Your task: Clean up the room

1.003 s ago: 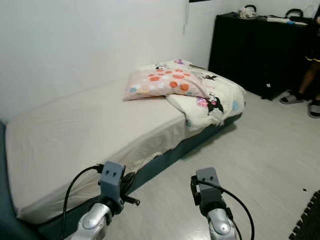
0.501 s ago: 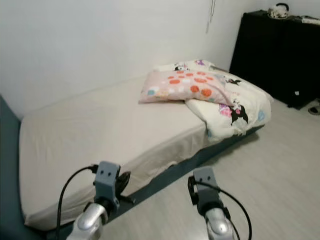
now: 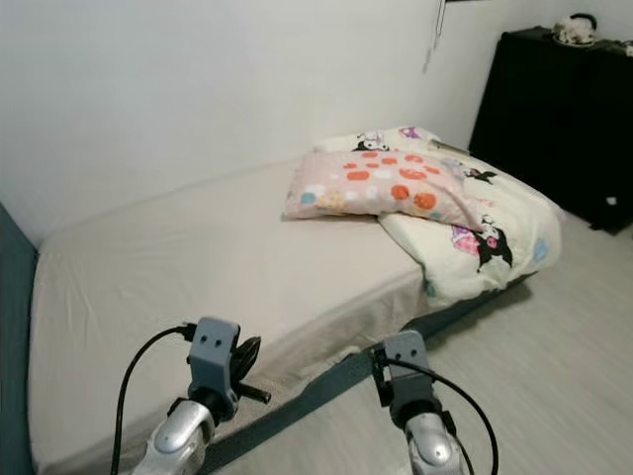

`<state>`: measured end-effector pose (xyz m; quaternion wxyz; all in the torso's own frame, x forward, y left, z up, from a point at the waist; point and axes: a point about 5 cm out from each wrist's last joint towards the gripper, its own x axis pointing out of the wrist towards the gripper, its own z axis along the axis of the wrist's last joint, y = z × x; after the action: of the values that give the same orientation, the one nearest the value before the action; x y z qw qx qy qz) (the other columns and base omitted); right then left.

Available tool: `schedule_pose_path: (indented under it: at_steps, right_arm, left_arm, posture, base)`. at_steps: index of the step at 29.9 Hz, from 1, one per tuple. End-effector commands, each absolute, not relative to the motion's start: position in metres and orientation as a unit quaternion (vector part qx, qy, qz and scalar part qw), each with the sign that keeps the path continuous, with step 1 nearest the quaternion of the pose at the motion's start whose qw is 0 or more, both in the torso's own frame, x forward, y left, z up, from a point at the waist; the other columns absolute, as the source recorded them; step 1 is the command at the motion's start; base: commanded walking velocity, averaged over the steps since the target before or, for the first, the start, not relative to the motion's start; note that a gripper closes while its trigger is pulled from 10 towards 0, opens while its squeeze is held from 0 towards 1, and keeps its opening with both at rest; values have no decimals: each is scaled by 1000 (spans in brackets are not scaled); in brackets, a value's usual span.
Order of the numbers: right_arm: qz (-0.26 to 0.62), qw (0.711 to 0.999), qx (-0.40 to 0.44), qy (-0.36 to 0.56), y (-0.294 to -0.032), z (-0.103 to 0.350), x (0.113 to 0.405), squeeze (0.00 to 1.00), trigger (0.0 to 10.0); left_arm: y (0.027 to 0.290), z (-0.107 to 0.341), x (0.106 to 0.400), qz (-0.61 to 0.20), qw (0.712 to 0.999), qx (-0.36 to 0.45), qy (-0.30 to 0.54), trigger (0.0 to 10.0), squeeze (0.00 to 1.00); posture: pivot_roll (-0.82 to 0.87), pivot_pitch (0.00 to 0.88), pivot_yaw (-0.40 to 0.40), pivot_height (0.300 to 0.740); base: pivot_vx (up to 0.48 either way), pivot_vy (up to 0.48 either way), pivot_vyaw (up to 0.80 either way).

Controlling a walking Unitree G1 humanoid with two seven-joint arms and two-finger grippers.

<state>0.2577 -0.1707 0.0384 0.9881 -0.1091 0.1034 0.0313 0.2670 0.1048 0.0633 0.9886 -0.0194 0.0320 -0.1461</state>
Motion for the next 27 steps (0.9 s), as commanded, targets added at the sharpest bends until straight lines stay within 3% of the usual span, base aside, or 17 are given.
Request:
schedule_pose_path:
  at_steps: [1, 18, 27]
  right_arm:
    - [33, 989, -103, 101, -168, 39, 258, 0, 10000]
    - [47, 986, -124, 103, -167, 39, 259, 0, 10000]
    - [59, 984, -128, 106, -163, 38, 258, 0, 10000]
  left_arm:
    - [107, 60, 264, -145, 989, -16, 39, 10000, 0]
    - [106, 60, 266, -146, 988, -17, 39, 10000, 0]
    - [106, 60, 265, -146, 988, -17, 40, 10000, 0]
  posture:
    - [-25, 52, 21, 740]
    - [-27, 52, 23, 740]
    - [-25, 54, 22, 740]
  base:
    - [352, 0, 0]
    - [349, 0, 0]
    - [336, 0, 778]
